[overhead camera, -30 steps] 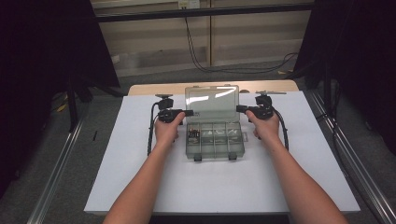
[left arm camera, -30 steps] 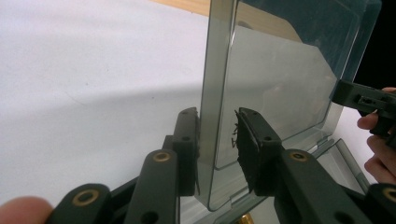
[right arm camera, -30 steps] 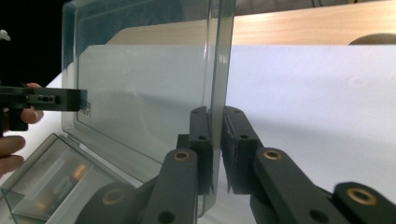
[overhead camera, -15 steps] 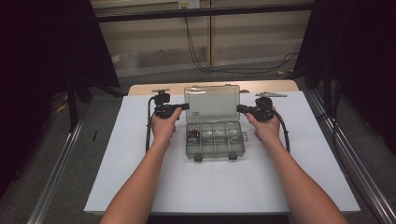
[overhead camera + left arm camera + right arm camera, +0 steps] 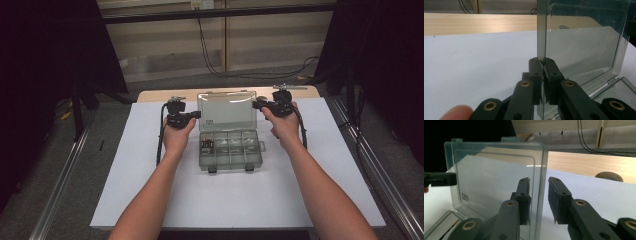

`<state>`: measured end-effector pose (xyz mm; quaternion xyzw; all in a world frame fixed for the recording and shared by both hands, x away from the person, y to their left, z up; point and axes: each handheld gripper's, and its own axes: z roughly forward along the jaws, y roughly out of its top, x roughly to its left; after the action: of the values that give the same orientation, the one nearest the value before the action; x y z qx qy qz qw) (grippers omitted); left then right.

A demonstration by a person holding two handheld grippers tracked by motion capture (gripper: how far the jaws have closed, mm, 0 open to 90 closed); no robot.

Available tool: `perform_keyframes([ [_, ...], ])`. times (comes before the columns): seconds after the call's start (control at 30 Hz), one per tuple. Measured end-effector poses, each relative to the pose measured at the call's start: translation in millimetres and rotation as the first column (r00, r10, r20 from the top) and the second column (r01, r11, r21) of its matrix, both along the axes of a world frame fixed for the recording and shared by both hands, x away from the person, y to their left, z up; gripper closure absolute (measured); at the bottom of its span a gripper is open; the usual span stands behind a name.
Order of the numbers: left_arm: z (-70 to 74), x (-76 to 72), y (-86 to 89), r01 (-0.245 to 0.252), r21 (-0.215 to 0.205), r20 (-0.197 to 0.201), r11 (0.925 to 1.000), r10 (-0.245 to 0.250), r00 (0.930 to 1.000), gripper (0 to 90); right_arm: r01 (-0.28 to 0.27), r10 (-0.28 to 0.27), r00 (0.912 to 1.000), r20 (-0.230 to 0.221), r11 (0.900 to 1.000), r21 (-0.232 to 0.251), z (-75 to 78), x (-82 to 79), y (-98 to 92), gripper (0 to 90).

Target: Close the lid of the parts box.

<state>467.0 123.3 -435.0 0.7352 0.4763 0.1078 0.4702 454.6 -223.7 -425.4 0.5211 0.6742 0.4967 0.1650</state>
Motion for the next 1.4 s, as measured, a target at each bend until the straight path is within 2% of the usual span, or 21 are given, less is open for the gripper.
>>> perform_keyframes([
  [0.07,-0.2,-0.5,-0.3,-0.005,-0.008,0.005,0.9999,0.005,1.0,85.9,0.005,-0.005,0.9999,-0.011,1.0,0.002,0.6,3.2,0.1,73.8],
  [0.2,-0.8,-0.5,0.6,0.0,0.001,0.01,1.0,0.0,0.9999,85.9,0.005,-0.005,0.9999,-0.011,1.0,0.009,-0.1,5.3,0.2,82.5],
  [0.47,-2.2,0.2,2.9,0.011,-0.021,0.001,0.9997,-0.011,0.9999,85.5,0.006,-0.006,1.0,-0.002,1.0,-0.012,2.4,1.1,2.4,85.4],
  [0.6,1.4,-2.7,4.7,0.035,-0.003,0.011,0.9994,-0.035,0.9993,83.6,0.003,-0.002,0.9998,0.019,1.0,-0.024,4.3,-3.9,3.5,85.8],
  [0.7,4.6,-4.2,9.3,0.056,-0.059,0.002,0.9967,-0.056,0.9984,76.8,0.002,-0.001,0.9994,0.035,0.999,-0.032,5.0,-8.2,3.8,85.9],
  [0.8,9.7,-7.0,17.3,0.088,-0.086,0.007,0.9924,-0.088,0.9961,72.9,0.013,-0.012,0.9987,0.05,0.999,-0.038,5.4,-11.1,5.3,85.9],
  [0.87,13.2,-8.6,22.7,0.082,-0.111,0.008,0.9905,-0.081,0.9966,72.3,0.011,-0.008,0.9981,0.061,0.999,-0.043,4.9,-12.3,5.2,85.9],
  [0.93,16.2,-8.4,30.0,0.077,-0.145,0.008,0.9865,-0.076,0.9971,76.3,0.011,-0.008,0.9979,0.065,0.999,-0.039,4.8,-13.8,4.9,85.9],
  [1.0,17.2,-7.1,34.3,0.072,-0.156,0.004,0.9852,-0.072,0.9974,85.6,0.009,-0.006,0.9971,0.075,0.999,-0.042,4.4,-15.2,5.0,85.9],
  [1.03,17.5,-6.9,34.7,0.053,-0.155,0.002,0.9865,-0.053,0.9986,89.3,0.019,-0.016,0.9968,0.078,0.999,-0.039,4.3,-16.2,5.5,85.9],
  [1.07,17.2,-4.8,36.0,0.036,-0.149,-0.004,0.9883,-0.037,0.9993,90.0,0.013,-0.009,0.9965,0.083,0.999,-0.044,4.0,-16.4,5.1,85.9],
  [1.23,8.6,6.1,33.6,-0.024,-0.189,-0.072,0.9817,0.01,0.9974,90.0,0.016,-0.012,0.9952,0.097,0.999,-0.042,3.6,-20.2,4.9,85.9],
  [1.27,5.6,9.7,32.8,-0.027,-0.18,-0.085,0.9832,0.012,0.9963,90.0,0.013,-0.009,0.9949,0.101,0.999,-0.041,3.4,-21.0,4.7,85.9],
  [1.37,0.6,16.8,29.0,-0.047,-0.223,-0.124,0.9738,0.02,0.9921,90.0,0.007,-0.001,0.9925,0.123,0.999,-0.043,2.3,-24.0,3.2,85.8],
  [1.4,0.7,18.2,27.7,-0.046,-0.217,-0.124,0.9751,0.02,0.992,90.0,0.012,-0.007,0.9923,0.124,0.999,-0.035,2.4,-25.1,3.5,85.8],
])
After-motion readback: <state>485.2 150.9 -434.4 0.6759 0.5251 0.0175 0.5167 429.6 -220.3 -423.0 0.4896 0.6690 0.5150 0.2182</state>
